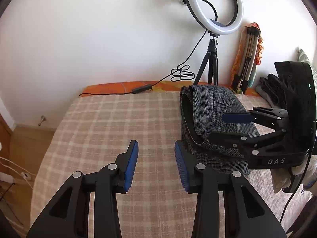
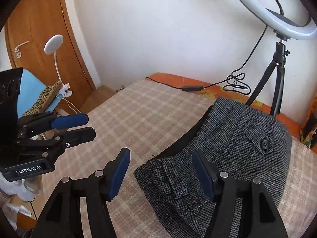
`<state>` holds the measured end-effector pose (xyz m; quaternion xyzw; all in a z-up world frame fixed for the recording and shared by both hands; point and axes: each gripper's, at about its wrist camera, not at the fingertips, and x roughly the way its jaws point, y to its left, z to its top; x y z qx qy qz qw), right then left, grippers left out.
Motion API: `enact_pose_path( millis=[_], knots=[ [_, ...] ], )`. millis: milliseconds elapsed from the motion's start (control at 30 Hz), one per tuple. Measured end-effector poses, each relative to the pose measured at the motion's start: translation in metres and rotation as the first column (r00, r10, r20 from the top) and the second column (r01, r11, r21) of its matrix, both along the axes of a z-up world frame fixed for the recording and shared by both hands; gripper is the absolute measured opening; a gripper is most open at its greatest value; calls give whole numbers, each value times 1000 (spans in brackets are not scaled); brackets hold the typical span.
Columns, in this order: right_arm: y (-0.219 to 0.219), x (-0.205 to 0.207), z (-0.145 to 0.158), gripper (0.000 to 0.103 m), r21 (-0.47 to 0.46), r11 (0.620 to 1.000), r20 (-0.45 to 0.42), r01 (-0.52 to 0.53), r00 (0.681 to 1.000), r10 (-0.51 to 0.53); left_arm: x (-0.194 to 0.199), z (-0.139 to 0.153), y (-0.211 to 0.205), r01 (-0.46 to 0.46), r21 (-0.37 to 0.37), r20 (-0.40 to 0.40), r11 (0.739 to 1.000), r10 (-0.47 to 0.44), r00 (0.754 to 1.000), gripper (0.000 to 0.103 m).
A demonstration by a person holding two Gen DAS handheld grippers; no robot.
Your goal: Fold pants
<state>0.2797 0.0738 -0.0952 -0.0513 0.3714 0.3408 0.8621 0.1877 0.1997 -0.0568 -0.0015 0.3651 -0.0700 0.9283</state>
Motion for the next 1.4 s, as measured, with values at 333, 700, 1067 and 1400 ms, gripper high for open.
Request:
enact_pose_path(
  millis=[333, 700, 1067, 1400],
  knots=[
    [-116, 14, 23, 80, 95, 976, -51, 194, 980, -190, 8, -8, -49, 119, -161, -108, 980, -137, 985, 52],
    [-186, 29, 1, 82, 53, 968, -125, 244, 964, -236, 25, -30, -51, -91, -352, -314, 932, -25, 949, 55],
    [-202, 67, -21, 84, 144, 941, -300, 305, 920, -252, 36, -63, -41, -368, -456, -464, 810, 137, 875, 64],
    [-199, 112, -57, 84, 216, 918, -451, 333, 868, -209, 50, -77, -42, -473, -467, -475, 747, 240, 847, 69]
  ],
)
